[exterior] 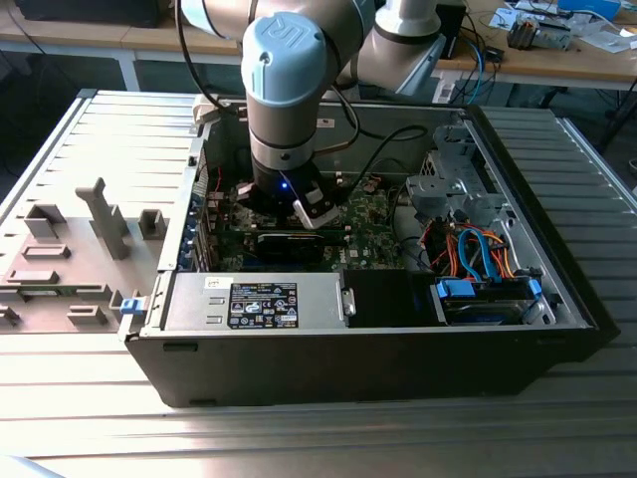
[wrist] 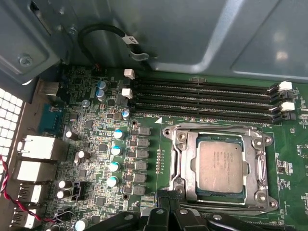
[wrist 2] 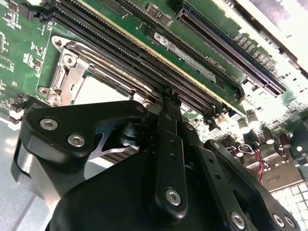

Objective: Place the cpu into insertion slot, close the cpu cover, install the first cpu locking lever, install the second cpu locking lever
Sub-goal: 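Install the second cpu locking lever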

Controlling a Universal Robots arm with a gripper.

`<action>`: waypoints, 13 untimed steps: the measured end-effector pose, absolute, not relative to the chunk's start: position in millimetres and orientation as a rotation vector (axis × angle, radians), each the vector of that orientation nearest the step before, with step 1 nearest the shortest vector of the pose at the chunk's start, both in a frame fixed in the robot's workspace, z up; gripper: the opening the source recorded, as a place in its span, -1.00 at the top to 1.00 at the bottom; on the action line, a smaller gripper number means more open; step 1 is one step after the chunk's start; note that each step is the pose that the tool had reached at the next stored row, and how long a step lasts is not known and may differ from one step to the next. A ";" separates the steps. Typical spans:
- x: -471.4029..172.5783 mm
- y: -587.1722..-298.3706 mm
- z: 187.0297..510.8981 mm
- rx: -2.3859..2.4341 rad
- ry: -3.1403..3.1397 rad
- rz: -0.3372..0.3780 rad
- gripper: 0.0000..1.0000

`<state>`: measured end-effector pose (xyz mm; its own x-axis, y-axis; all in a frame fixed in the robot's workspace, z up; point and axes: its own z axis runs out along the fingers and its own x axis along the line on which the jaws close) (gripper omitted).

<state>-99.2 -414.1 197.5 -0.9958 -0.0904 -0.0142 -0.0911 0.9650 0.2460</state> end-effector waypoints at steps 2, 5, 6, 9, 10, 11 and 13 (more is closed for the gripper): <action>-99.2 -413.9 196.9 -0.144 3.112 0.384 0.79; -99.0 -411.9 195.6 -0.146 3.117 0.348 0.79; -99.2 -412.2 196.2 -0.147 3.106 0.423 0.79; -99.0 -411.7 195.8 -0.147 3.105 0.425 0.79; -99.0 -411.7 195.7 -0.147 3.105 0.425 0.79; -99.0 -411.8 195.8 -0.147 3.105 0.425 0.79; -99.0 -411.8 195.7 -0.147 3.105 0.425 0.79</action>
